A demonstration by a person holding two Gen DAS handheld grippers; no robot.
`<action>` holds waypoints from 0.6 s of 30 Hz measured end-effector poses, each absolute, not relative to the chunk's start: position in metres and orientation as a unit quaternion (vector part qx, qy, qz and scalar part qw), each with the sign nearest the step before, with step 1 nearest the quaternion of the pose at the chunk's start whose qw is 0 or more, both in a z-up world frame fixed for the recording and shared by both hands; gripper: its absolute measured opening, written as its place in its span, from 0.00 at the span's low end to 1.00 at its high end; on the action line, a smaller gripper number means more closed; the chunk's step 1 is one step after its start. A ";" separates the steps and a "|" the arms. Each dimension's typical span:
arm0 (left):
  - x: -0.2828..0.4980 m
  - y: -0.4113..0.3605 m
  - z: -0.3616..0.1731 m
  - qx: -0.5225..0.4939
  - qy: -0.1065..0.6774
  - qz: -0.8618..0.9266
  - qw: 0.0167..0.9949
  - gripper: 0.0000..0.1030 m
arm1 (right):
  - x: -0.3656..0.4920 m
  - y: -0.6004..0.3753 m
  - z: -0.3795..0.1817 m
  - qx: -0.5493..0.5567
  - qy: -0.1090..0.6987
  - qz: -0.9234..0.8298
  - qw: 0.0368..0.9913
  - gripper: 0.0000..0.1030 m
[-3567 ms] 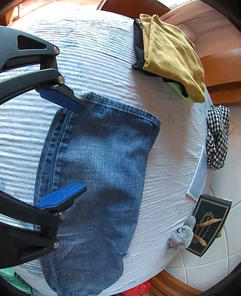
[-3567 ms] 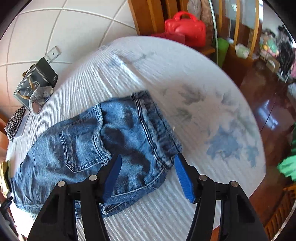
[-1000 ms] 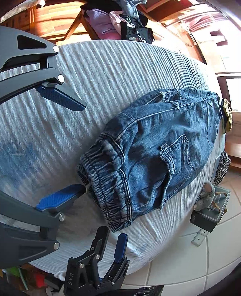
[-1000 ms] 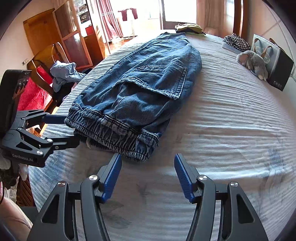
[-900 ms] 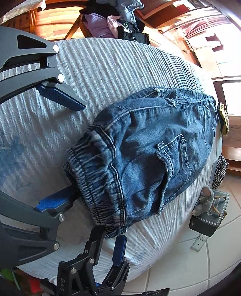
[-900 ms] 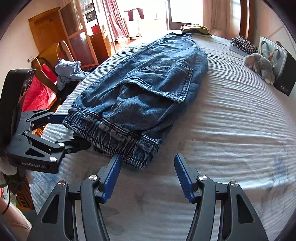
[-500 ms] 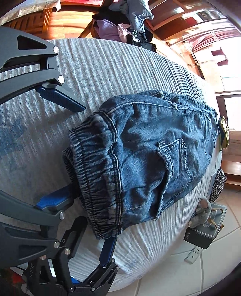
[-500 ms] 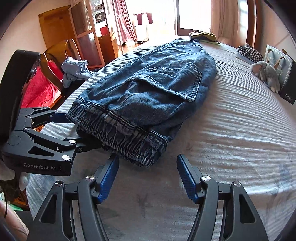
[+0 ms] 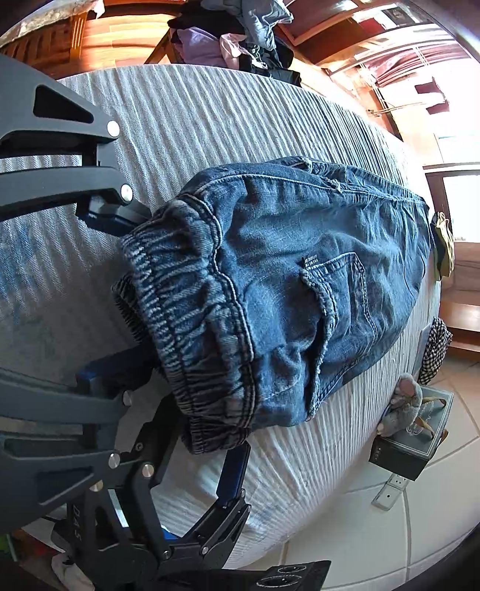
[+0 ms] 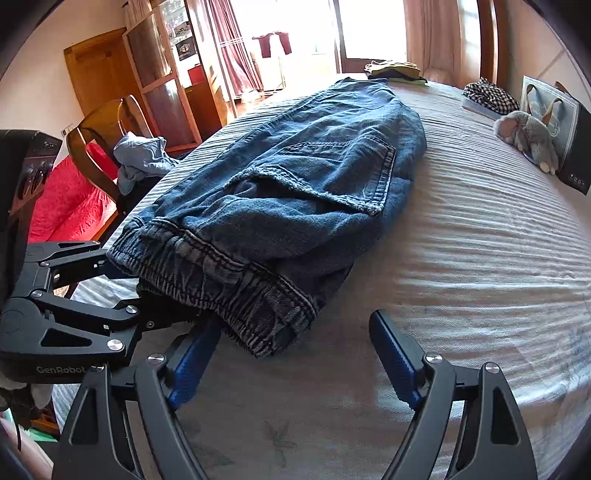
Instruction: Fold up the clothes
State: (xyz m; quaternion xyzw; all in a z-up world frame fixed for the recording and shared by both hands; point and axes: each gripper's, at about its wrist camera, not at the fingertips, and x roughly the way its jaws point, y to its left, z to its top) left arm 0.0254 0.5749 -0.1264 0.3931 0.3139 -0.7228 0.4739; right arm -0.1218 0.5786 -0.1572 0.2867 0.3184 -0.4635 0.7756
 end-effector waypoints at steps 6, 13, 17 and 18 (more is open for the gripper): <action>0.032 0.567 -0.105 0.388 0.313 -0.742 0.449 0.28 | -0.111 0.571 -0.136 0.320 0.309 -0.446 0.777 0.30; 0.051 0.539 -0.054 0.355 0.284 -0.783 0.424 0.26 | -0.104 0.553 -0.086 0.337 0.240 -0.472 0.779 0.26; 0.064 0.503 -0.035 0.354 0.266 -0.808 0.389 0.26 | -0.092 0.534 -0.061 0.332 0.214 -0.501 0.770 0.25; 0.068 0.492 -0.031 0.354 0.262 -0.815 0.378 0.26 | -0.087 0.528 -0.056 0.331 0.208 -0.514 0.764 0.25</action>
